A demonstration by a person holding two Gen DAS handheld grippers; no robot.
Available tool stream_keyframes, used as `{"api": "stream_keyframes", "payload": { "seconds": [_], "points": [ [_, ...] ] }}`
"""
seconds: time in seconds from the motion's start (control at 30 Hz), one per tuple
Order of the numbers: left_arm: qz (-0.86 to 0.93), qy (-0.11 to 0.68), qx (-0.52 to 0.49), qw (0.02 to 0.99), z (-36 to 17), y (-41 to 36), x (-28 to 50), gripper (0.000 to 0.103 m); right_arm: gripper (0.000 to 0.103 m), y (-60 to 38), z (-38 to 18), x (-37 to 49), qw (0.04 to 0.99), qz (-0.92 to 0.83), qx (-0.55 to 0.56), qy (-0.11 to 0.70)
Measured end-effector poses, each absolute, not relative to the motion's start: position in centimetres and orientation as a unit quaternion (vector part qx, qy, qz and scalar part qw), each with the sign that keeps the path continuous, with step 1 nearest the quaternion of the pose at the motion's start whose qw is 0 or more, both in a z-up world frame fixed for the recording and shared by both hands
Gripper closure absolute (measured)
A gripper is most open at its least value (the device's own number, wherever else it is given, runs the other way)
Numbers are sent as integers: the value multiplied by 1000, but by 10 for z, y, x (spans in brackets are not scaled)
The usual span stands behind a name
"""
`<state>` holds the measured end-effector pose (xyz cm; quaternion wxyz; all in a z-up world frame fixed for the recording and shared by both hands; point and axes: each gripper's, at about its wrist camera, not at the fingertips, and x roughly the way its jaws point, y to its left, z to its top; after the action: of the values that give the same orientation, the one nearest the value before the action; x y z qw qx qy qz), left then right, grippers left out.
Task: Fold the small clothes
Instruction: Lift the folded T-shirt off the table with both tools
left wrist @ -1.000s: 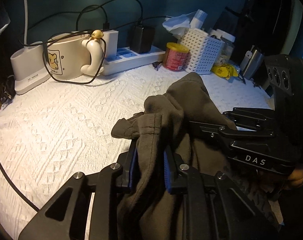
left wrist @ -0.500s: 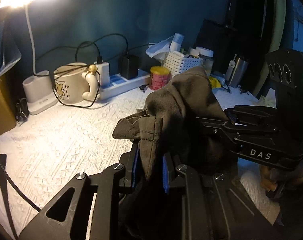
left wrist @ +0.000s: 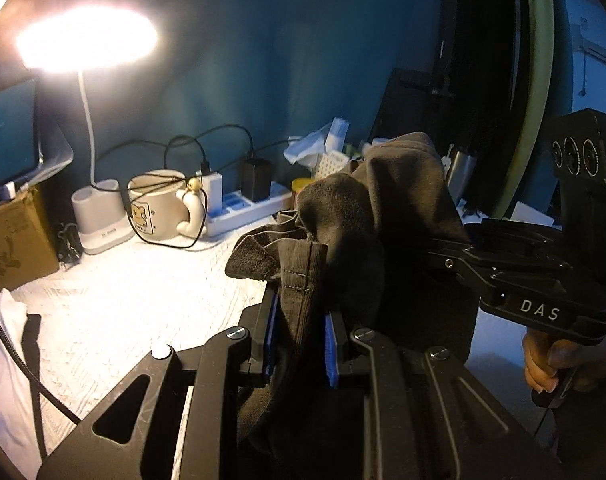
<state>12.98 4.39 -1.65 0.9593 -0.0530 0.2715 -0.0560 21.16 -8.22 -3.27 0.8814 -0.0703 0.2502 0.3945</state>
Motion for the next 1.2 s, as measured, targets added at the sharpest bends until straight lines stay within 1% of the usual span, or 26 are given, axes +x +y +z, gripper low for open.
{"api": "stream_keyframes", "payload": {
  "seconds": [0.67, 0.97, 1.03, 1.2],
  "points": [
    [-64, 196, -50, 977, 22, 39, 76, 86, 81, -98, 20, 133, 900, 394, -80, 167],
    [-57, 155, -60, 985, 40, 37, 51, 86, 82, -94, 44, 100, 902, 404, -91, 118],
    [-54, 145, -58, 986, 46, 39, 46, 86, 82, -92, 52, 88, 903, 409, -93, 97],
    [-42, 122, -46, 991, 57, 37, 32, 86, 82, -90, 62, 77, 902, 415, -88, 80]
  ]
}}
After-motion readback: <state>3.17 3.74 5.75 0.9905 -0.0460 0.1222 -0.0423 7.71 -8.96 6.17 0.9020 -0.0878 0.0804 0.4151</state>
